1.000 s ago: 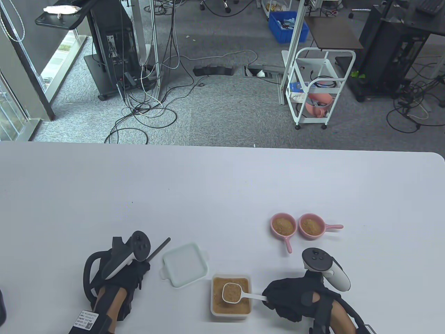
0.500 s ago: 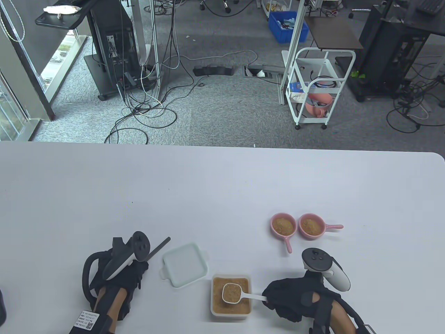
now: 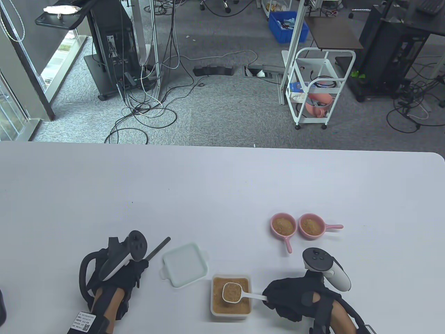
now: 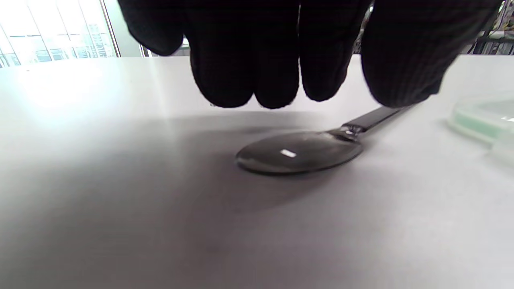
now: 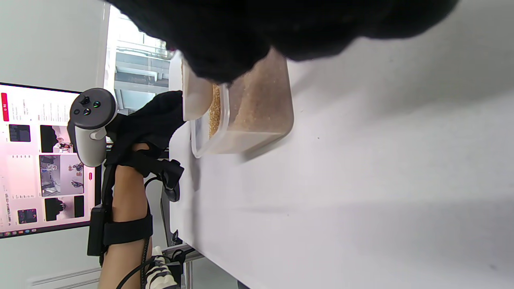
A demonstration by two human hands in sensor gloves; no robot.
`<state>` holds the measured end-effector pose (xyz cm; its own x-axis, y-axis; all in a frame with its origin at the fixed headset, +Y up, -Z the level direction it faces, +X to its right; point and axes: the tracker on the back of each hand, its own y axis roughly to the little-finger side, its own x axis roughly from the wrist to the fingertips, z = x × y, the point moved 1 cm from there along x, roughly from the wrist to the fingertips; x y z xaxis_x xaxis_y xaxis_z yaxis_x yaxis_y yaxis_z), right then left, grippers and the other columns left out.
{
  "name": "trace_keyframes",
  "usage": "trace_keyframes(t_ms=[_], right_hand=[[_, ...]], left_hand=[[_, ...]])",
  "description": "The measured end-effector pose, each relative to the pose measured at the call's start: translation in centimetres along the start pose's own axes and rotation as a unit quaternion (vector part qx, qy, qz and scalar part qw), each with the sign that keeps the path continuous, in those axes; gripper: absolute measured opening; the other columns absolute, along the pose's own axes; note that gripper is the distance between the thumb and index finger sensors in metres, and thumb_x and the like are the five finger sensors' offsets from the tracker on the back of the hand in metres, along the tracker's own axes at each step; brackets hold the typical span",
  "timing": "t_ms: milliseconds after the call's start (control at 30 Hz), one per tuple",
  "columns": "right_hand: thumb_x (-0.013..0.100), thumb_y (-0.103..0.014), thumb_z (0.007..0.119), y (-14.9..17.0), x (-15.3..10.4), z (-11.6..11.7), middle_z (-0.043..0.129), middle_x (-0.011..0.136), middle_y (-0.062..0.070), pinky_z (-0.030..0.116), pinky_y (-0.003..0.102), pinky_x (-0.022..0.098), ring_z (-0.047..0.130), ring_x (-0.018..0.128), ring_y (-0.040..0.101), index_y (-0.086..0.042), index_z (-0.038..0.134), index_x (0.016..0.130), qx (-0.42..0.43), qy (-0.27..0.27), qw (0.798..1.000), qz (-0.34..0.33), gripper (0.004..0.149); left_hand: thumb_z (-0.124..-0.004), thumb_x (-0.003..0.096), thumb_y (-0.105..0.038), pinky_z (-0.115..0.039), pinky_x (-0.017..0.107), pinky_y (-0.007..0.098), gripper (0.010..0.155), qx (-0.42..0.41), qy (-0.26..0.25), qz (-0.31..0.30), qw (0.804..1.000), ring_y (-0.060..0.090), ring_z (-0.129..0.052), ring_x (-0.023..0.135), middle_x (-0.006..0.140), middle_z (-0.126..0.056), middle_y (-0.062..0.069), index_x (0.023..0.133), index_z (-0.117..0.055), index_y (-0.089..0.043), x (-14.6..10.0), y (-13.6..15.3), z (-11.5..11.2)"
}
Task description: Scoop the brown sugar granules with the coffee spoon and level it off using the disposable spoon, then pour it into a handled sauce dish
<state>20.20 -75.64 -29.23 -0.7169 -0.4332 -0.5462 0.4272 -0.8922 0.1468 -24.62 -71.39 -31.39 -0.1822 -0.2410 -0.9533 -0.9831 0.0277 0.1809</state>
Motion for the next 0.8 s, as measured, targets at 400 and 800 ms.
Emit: trace_keyframes(t_ms=[400,800], right_hand=[[0.053,-0.037,0.073,0.0,-0.1,-0.2,0.096,0.042,-0.003,0.078,0.050,0.036,0.093,0.015,0.020,-0.009,0.083,0.085,0.001,0.008,1.000,-0.002,0.044],[0.053,-0.037,0.073,-0.1,-0.2,-0.3,0.096,0.042,-0.003,0.078,0.050,0.036,0.093,0.015,0.020,-0.009,0.083,0.085,0.002,0.015,1.000,-0.004,0.044]], left_hand=[[-0.071,0.0375,-0.078,-0.049,0.084,0.056,0.088,-0.087,-0.101,-0.130,0.982,0.031,-0.059,0.118,0.124,-0.048,-0.009,0.114,-0.046,-0.044,-3.9,-3.3,2.8],[-0.066,0.0303,-0.089,-0.035,0.084,0.059,0.106,-0.175,-0.011,-0.340,0.924,0.035,-0.033,0.122,0.126,-0.023,-0.005,0.117,-0.027,-0.041,-6.7,-8.6,1.5]])
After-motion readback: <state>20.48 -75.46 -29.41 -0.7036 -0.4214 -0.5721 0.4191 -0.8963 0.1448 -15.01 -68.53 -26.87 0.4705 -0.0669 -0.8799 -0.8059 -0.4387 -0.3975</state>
